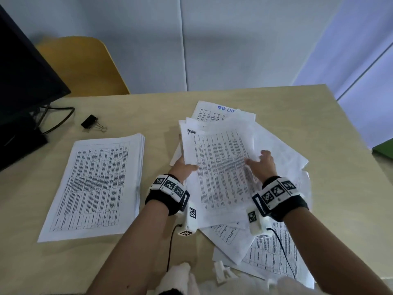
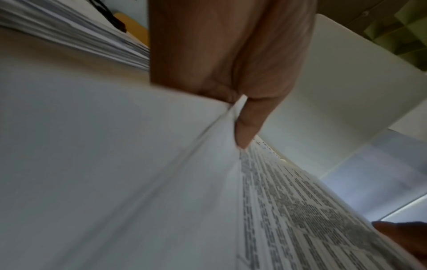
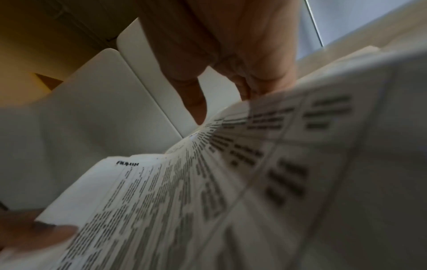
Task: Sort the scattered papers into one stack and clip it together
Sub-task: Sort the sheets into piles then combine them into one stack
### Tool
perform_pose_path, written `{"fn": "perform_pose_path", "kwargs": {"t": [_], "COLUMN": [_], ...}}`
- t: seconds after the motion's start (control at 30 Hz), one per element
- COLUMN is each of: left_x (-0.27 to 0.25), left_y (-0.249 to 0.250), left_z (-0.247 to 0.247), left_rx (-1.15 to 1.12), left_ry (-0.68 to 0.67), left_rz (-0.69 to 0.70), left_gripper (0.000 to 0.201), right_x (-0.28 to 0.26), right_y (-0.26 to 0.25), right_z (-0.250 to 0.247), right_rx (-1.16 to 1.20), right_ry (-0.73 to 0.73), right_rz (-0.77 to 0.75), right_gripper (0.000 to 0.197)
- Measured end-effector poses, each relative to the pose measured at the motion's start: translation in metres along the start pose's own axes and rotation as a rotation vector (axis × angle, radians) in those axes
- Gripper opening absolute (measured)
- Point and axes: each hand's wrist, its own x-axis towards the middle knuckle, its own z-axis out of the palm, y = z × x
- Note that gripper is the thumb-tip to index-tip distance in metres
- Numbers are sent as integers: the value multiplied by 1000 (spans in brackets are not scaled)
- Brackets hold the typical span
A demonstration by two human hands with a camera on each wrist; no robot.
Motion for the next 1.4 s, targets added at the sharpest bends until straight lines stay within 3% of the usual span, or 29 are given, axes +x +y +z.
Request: {"fn": "perform_pose_path", "kwargs": {"t": [0.07,0.13,0.2,0.27,0.37,0.47,0.5,0.6,0.7,0.83,0.93,1.03,1.13,1.17,1.3,1.4], "left_x": [0,-8,-18,-31,-54,-66,-68,-67,-65,-69,-75,-75,-66,-63,-56,-65], "left_y": [1,8,22,43,81,102,104,99,91,93,105,105,83,75,67,87], "left_z": [1,2,0,-6,-20,-31,-34,-38,-32,-27,-37,-44,-36,-31,-25,-33], "left_rx": [99,138,103,-57,-307,-410,-462,-586,-624,-613,-671,-679,-644,-618,-579,-610], "left_ry": [14,76,155,240,320,261,225,222,188,251,286,261,197,187,278,322], "left_rz": [51,155,265,377,569,709,740,760,757,807,887,905,758,711,688,794], "left_gripper": [51,47,44,41,31,16,22,59,66,26,20,43,81,85,44,25], "right_x": [2,2,-1,-7,-29,-46,-49,-57,-62,-69,-73,-71,-65,-64,-65,-66], "right_y": [-1,-4,-11,-27,-62,-82,-84,-78,-72,-83,-96,-94,-77,-72,-73,-89], "right_z": [-1,-6,-13,-23,-46,-63,-64,-58,-47,-41,-48,-49,-31,-24,-17,-28], "right_rx": [12,32,120,240,369,596,645,650,621,608,684,727,671,642,625,722], "right_ry": [-54,-107,-37,136,374,383,361,300,282,314,400,434,341,321,303,321], "right_rz": [27,31,-56,-241,-604,-834,-861,-863,-802,-785,-854,-818,-671,-630,-642,-734], "right_gripper": [57,36,22,8,18,19,21,27,35,30,31,29,32,36,34,7]}}
